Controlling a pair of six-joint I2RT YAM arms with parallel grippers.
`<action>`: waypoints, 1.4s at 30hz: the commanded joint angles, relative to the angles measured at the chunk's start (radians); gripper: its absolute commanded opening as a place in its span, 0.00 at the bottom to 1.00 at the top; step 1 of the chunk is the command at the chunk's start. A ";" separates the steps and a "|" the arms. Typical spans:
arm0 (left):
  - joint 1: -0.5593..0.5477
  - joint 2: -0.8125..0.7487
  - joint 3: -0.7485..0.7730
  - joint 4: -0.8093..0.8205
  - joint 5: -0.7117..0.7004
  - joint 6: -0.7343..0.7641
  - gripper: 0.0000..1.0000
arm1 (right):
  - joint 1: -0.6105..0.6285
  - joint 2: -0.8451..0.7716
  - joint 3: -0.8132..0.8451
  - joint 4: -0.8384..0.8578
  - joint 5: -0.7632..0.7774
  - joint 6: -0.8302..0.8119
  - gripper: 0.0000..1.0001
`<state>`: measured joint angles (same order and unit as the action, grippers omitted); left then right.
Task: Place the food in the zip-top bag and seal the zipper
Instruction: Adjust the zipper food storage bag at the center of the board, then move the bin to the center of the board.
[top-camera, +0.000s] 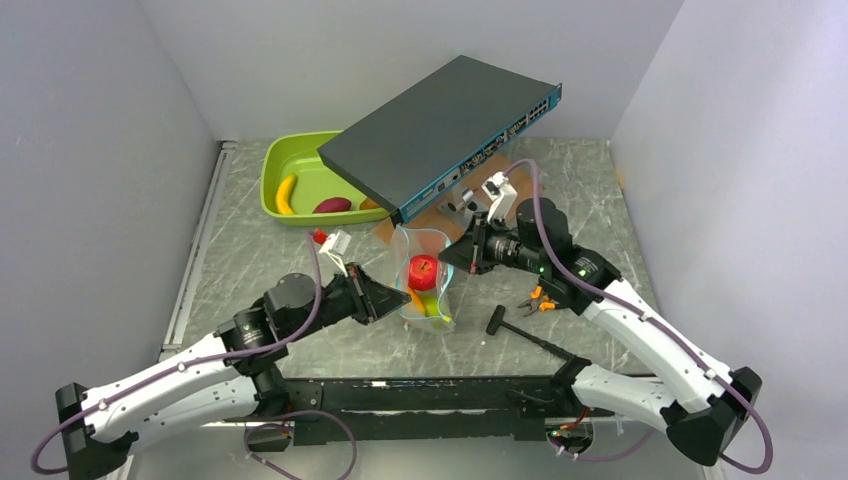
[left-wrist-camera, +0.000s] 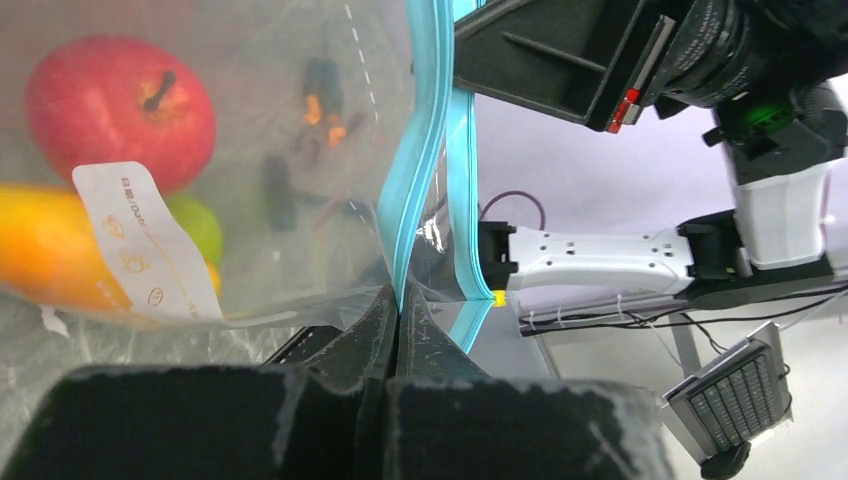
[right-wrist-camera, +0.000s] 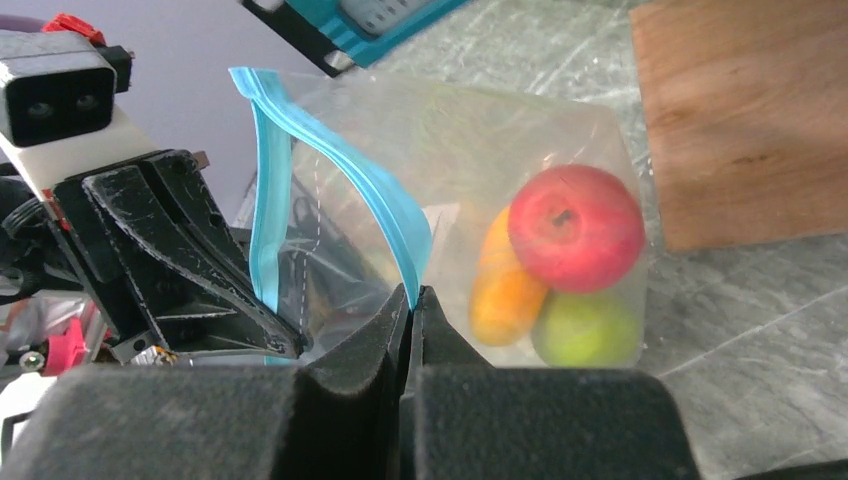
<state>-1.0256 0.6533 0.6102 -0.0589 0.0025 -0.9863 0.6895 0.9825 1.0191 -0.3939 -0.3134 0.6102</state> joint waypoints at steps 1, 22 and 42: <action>-0.005 0.013 -0.030 0.016 0.001 -0.048 0.00 | 0.000 0.028 -0.046 0.033 -0.027 0.006 0.00; 0.195 -0.093 0.153 -0.705 -0.367 0.164 1.00 | 0.002 0.003 -0.105 0.047 0.069 -0.020 0.00; 1.264 0.272 0.129 -0.049 0.467 0.288 0.95 | 0.001 0.070 -0.126 0.111 0.074 -0.077 0.00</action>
<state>0.0772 0.8001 0.7349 -0.4263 0.1383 -0.6464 0.6899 1.0622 0.8871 -0.3389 -0.2516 0.5655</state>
